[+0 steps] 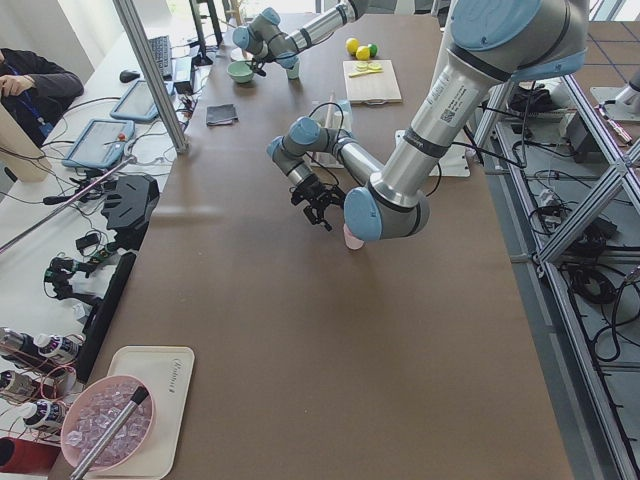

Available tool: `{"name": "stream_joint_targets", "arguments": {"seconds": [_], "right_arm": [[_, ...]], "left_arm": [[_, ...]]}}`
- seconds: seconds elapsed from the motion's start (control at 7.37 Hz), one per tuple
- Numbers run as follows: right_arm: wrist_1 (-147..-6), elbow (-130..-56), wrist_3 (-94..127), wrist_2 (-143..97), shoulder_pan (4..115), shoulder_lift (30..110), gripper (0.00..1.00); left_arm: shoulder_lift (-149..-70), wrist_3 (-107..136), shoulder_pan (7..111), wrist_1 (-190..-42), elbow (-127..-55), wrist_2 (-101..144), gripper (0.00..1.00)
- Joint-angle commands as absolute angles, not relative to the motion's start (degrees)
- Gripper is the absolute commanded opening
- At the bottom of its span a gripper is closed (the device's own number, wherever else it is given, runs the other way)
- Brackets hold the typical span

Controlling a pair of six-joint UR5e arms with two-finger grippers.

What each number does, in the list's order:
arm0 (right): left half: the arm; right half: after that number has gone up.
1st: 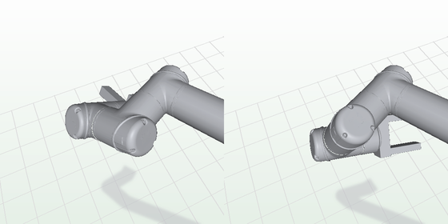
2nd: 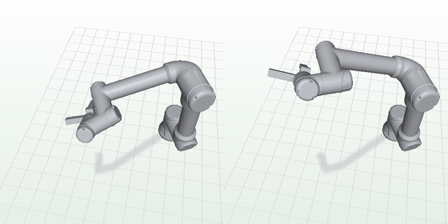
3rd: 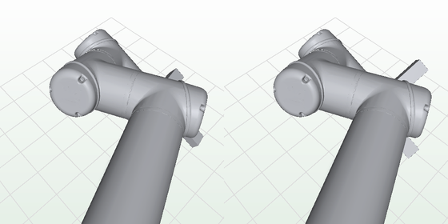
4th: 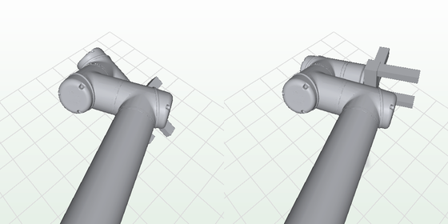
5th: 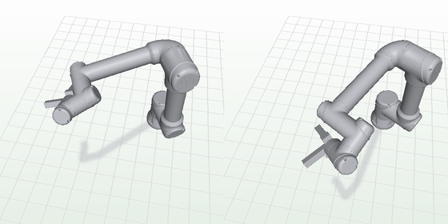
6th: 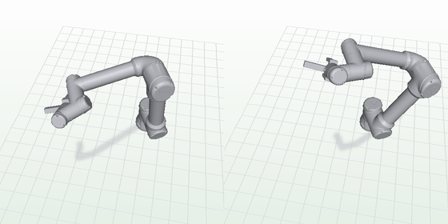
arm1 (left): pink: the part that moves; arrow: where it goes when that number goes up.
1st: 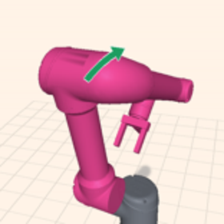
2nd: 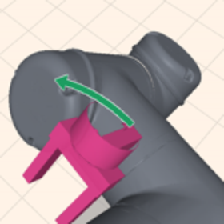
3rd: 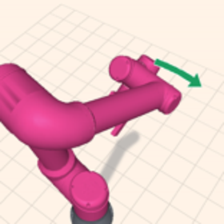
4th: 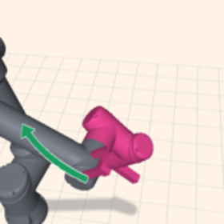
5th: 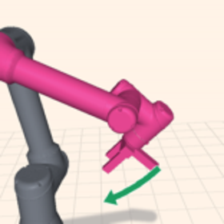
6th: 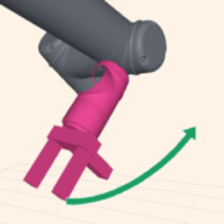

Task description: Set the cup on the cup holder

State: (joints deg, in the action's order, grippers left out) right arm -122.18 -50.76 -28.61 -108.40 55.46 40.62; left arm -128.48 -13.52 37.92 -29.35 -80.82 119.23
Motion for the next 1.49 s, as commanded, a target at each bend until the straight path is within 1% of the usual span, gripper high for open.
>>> {"name": "stream_joint_targets", "arguments": {"seconds": [0.0,0.27,0.95,1.36], "right_arm": [[-122.1,-49.2,-28.8,-107.1,54.1,40.3,1.0],[-122.1,-46.9,-28.7,-104.7,52.6,39.1,1.0],[-122.2,-46.0,-30.3,-100.9,51.1,39.2,1.0],[-122.3,-45.8,-32.8,-99.3,50.8,39.6,1.0]], "left_arm": [[-126.9,-13.4,36.9,-31.2,-80.7,119.1,0.99],[-126.5,-13.4,36.2,-31.8,-80.7,119.1,0.99],[-125.4,-13.2,34.9,-33.4,-80.9,119.1,0.99],[-123.7,-13.0,34.6,-33.5,-82.3,119.1,0.99]]}}
